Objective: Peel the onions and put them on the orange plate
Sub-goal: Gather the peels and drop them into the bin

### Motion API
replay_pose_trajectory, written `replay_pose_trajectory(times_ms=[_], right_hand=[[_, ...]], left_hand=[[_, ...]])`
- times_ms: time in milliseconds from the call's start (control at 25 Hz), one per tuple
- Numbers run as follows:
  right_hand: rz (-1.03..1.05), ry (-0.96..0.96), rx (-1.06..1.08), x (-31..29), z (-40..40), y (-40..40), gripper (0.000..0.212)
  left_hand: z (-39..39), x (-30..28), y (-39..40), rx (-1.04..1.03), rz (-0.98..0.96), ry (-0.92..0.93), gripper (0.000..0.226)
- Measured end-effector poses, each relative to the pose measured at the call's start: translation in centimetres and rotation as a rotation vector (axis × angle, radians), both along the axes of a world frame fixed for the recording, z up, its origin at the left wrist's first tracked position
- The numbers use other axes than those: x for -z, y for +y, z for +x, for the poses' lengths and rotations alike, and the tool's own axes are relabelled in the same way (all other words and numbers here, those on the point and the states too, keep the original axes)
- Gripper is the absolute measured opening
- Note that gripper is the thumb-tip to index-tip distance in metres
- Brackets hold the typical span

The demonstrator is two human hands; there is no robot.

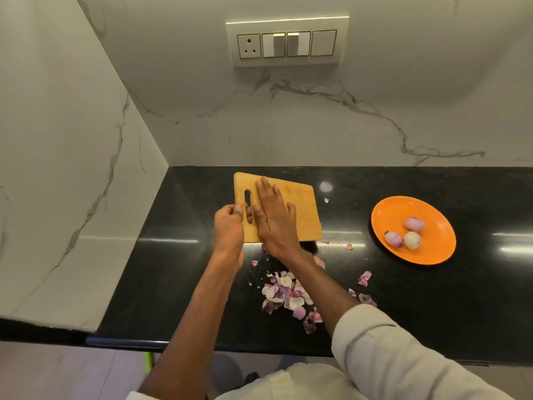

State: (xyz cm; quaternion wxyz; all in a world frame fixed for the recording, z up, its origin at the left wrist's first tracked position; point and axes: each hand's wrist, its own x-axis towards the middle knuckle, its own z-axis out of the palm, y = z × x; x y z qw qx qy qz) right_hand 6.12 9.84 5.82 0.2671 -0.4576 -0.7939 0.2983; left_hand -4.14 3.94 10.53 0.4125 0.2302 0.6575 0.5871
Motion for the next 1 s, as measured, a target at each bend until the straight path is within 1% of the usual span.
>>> replay_pose_trajectory(times_ms=[40, 80, 160, 200, 240, 320, 400, 480, 560, 600, 680, 720, 760, 800, 840, 880, 920, 960, 1000], right_hand=[[-0.032, -0.019, 0.076, 1.1, 0.7, 0.6, 0.062], [-0.108, -0.037, 0.179, 2.5, 1.8, 1.2, 0.063], [-0.325, -0.078, 0.368, 5.2, 4.6, 1.5, 0.068], [-0.395, -0.086, 0.405, 6.3, 5.8, 1.5, 0.069], [-0.407, -0.084, 0.406, 7.1, 6.8, 1.6, 0.069], [-0.295, -0.111, 0.369, 7.6, 8.4, 2.7, 0.066], [-0.188, -0.205, 0.347, 7.8, 10.4, 4.7, 0.064], [-0.186, -0.359, 0.358, 8.4, 12.2, 6.0, 0.066], [-0.144, -0.521, 0.298, 9.3, 12.1, 4.8, 0.068], [-0.109, -0.553, 0.199, 9.8, 11.0, 3.3, 0.068], [-0.058, -0.476, -0.095, 10.1, 8.3, 0.0, 0.065], [-0.048, -0.395, -0.192, 10.0, 7.5, -0.7, 0.063], [-0.069, -0.289, -0.196, 9.2, 7.4, -0.2, 0.06], [-0.08, -0.193, -0.105, 8.8, 8.0, 1.4, 0.059], [-0.066, -0.162, 0.035, 8.7, 9.0, 3.7, 0.058], [-0.054, -0.208, 0.168, 8.9, 10.4, 6.3, 0.058], [-0.073, -0.294, 0.257, 9.1, 12.0, 8.8, 0.061], [-0.105, -0.389, 0.291, 9.4, 13.1, 10.9, 0.064], [-0.121, -0.465, 0.28, 9.8, 13.3, 12.2, 0.066]], left_hand=[[-0.4, -0.3, 0.0, -0.017, 0.021, -0.015, 0.033], [-0.8, -0.6, -0.2, -0.04, 0.033, -0.019, 0.033], [-2.0, -0.8, -0.5, -0.073, 0.035, -0.023, 0.033], [-2.8, -0.5, -0.5, -0.084, 0.031, -0.033, 0.032], [-3.4, -0.4, -0.6, -0.1, 0.025, -0.056, 0.031], [-4.7, 0.5, -0.5, -0.154, 0.01, -0.114, 0.029], [-5.9, 1.4, -0.4, -0.273, -0.003, -0.213, 0.027], [-7.0, 2.5, -0.1, -0.425, -0.002, -0.332, 0.024], [-7.7, 3.7, 0.5, -0.545, 0.009, -0.444, 0.022], [-7.8, 4.4, 1.0, -0.579, 0.003, -0.489, 0.023], [-7.6, 5.5, 2.4, -0.609, -0.009, -0.582, 0.028], [-7.5, 5.9, 3.1, -0.612, -0.004, -0.632, 0.031], [-7.4, 6.3, 3.9, -0.616, 0.003, -0.672, 0.032], [-7.4, 6.6, 4.7, -0.615, 0.009, -0.698, 0.032], [-7.5, 6.9, 5.4, -0.61, 0.014, -0.706, 0.032], [-7.5, 7.1, 6.1, -0.599, 0.015, -0.71, 0.032], [-7.5, 7.4, 6.7, -0.588, 0.007, -0.708, 0.032], [-7.3, 7.4, 7.3, -0.575, 0.002, -0.707, 0.032], [-7.1, 7.6, 7.8, -0.56, 0.002, -0.703, 0.032]])
